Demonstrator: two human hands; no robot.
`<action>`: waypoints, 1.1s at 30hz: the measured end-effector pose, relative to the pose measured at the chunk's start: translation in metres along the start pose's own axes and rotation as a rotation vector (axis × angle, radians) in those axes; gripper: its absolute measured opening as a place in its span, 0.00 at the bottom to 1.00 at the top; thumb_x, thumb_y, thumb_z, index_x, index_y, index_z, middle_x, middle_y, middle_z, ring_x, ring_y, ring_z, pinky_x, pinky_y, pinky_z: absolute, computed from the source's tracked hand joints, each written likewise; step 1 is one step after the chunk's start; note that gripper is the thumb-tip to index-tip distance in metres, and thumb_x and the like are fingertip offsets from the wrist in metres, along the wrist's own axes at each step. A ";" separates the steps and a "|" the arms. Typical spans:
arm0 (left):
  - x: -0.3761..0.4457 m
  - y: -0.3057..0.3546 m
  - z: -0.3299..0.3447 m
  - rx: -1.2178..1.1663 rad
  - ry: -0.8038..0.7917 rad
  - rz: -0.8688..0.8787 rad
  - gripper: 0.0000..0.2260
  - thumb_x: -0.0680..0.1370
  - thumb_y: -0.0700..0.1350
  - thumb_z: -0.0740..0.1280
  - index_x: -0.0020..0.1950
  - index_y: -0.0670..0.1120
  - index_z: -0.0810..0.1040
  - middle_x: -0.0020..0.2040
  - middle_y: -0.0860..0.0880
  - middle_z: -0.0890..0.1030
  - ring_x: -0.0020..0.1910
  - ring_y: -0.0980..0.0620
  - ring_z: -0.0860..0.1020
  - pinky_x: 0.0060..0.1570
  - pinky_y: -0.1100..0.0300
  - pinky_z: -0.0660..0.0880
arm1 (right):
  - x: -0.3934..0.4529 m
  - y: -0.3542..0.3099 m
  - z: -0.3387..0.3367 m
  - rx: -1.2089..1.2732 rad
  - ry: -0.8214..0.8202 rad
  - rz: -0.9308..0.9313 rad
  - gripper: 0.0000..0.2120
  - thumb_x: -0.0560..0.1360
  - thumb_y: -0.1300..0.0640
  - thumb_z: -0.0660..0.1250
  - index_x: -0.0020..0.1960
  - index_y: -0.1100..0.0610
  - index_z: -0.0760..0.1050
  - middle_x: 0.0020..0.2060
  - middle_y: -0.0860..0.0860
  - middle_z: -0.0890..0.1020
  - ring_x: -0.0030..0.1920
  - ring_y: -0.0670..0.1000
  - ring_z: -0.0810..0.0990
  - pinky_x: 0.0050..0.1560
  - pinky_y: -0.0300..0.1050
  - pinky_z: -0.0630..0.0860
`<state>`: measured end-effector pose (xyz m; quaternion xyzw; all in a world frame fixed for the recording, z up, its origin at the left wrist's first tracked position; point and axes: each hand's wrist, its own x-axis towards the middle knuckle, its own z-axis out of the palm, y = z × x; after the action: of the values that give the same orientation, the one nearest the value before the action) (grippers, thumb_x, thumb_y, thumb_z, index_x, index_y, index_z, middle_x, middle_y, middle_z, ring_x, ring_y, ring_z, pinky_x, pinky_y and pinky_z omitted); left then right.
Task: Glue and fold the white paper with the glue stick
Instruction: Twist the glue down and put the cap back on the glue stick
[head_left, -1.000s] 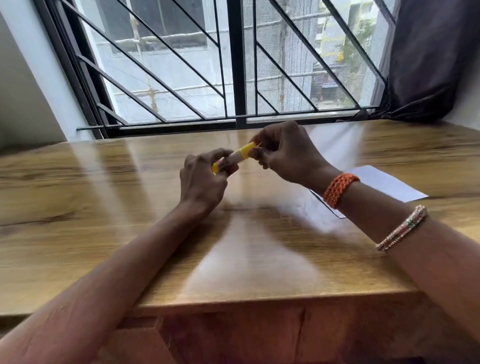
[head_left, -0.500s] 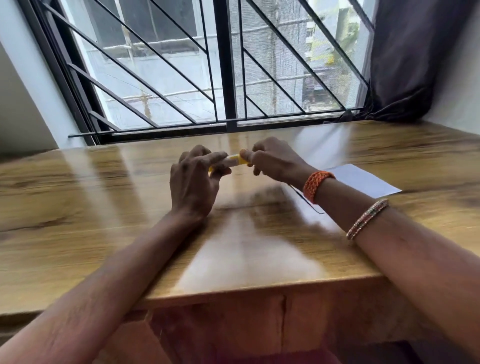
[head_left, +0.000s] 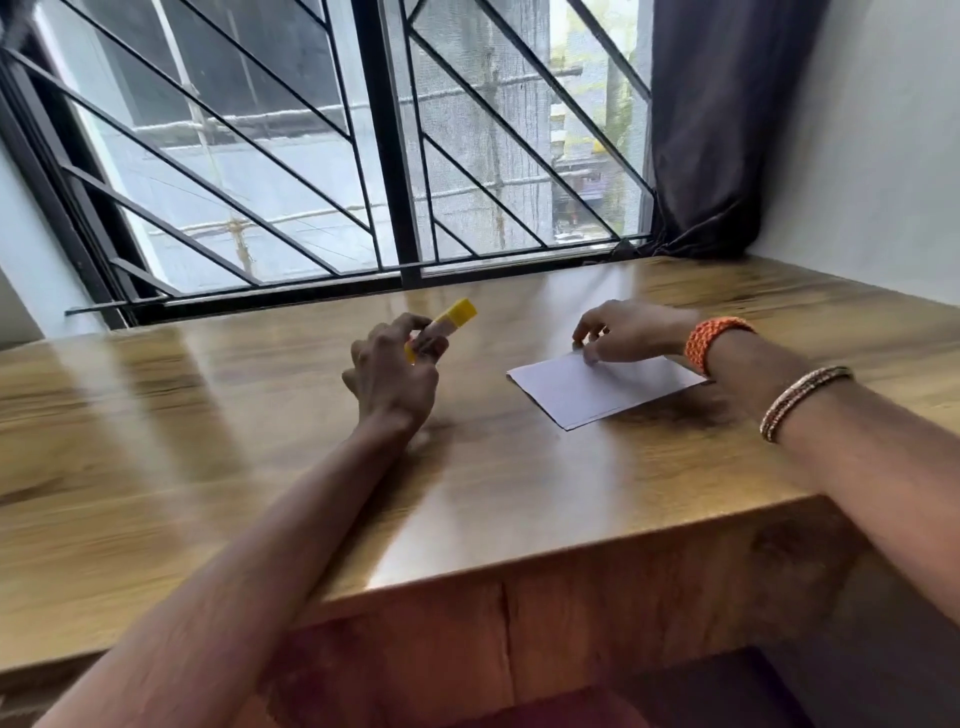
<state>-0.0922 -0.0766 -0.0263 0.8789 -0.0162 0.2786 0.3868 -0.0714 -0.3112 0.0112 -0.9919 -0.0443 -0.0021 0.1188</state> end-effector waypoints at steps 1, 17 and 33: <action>0.000 0.002 0.002 -0.035 -0.010 -0.025 0.10 0.77 0.49 0.65 0.57 0.53 0.77 0.57 0.46 0.78 0.62 0.42 0.68 0.51 0.53 0.59 | -0.001 0.003 -0.003 0.010 -0.023 -0.029 0.16 0.74 0.55 0.67 0.61 0.54 0.77 0.58 0.51 0.78 0.57 0.52 0.74 0.58 0.44 0.70; 0.016 -0.008 0.008 -0.313 0.013 -0.177 0.09 0.78 0.50 0.63 0.51 0.46 0.75 0.43 0.46 0.80 0.43 0.46 0.76 0.38 0.59 0.68 | 0.024 0.010 0.008 0.471 0.233 0.128 0.08 0.75 0.62 0.64 0.48 0.65 0.79 0.45 0.58 0.79 0.46 0.54 0.75 0.43 0.43 0.71; 0.106 -0.034 0.047 -0.169 0.043 -0.264 0.08 0.73 0.44 0.70 0.49 0.41 0.81 0.49 0.44 0.83 0.51 0.45 0.79 0.42 0.64 0.66 | 0.117 -0.057 0.036 0.439 0.541 0.155 0.15 0.73 0.63 0.60 0.60 0.59 0.68 0.51 0.58 0.80 0.52 0.61 0.77 0.57 0.52 0.68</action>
<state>0.0276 -0.0649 -0.0218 0.8316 0.0842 0.2418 0.4928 0.0404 -0.2377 -0.0088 -0.9067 0.0645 -0.2462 0.3363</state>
